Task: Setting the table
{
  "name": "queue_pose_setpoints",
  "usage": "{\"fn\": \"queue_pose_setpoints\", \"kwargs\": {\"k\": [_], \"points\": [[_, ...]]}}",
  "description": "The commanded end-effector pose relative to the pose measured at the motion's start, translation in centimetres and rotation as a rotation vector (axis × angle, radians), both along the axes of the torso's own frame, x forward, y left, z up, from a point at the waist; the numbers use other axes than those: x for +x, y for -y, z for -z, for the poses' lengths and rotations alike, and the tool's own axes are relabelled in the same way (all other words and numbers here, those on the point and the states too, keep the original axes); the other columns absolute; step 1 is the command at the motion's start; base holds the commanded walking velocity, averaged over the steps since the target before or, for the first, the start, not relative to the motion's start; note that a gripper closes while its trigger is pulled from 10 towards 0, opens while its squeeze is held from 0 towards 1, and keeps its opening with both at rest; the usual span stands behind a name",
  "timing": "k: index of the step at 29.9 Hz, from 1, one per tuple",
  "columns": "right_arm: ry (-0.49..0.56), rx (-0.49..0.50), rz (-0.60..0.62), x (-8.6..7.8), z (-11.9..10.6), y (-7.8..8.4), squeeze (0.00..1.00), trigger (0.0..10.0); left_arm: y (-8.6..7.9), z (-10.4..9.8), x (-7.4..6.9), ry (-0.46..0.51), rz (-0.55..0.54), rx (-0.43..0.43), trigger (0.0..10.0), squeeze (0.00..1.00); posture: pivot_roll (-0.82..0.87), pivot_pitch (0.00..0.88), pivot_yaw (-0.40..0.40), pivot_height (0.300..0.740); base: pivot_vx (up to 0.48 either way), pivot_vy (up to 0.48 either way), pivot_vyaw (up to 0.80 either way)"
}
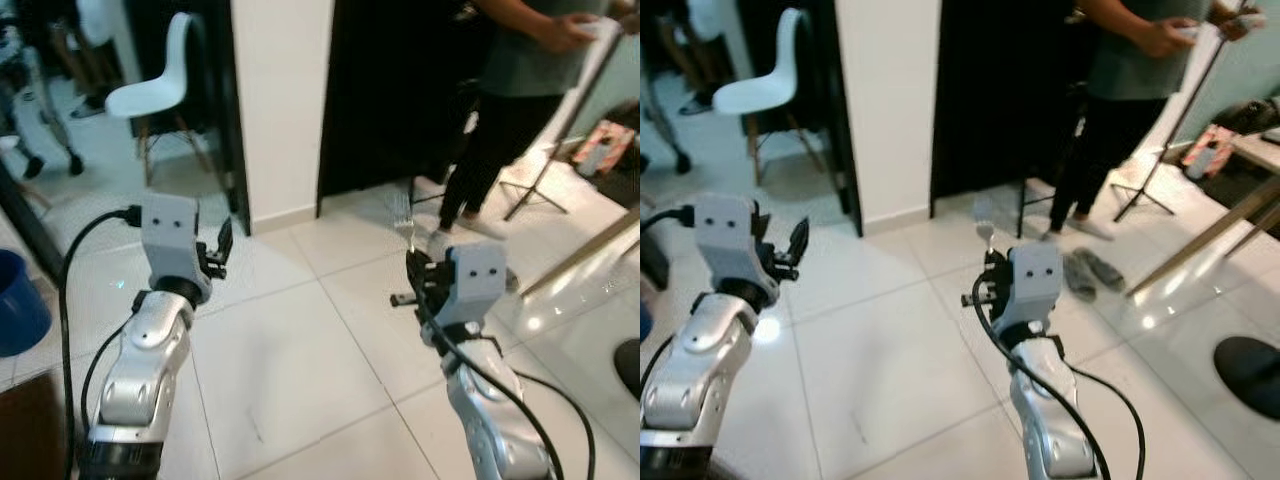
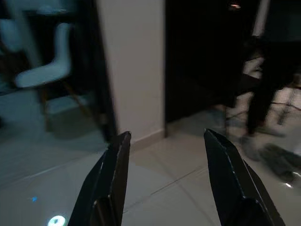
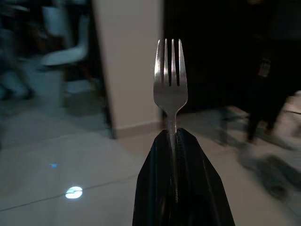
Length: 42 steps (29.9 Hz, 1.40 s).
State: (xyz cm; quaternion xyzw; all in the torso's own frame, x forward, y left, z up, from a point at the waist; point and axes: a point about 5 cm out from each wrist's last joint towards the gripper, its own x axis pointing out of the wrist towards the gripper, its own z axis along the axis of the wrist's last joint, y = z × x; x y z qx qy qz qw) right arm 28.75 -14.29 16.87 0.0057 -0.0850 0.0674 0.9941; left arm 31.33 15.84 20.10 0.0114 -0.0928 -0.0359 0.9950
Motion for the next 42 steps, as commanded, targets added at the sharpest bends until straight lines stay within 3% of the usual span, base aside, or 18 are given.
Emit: {"fn": "queue_pose_setpoints", "kwargs": {"k": [1, 42], "points": [[-0.006, 0.005, 0.008, -0.01, 0.08, 0.19, 0.0, 10.0, 0.31, 0.1, 0.03, -0.006, 0.012, -0.002, 10.0, 0.0, -0.1, 0.0, 0.049, 0.74, 0.48, 0.0, -0.79], [-0.015, -0.009, 0.013, 0.15, 0.26, 0.35, 0.0, 10.0, 0.57, 0.03, 0.28, 0.003, 0.029, 0.0, 10.0, 0.0, -0.09, 0.0, 0.052, 0.74, 0.48, 0.0, -0.79]]}}
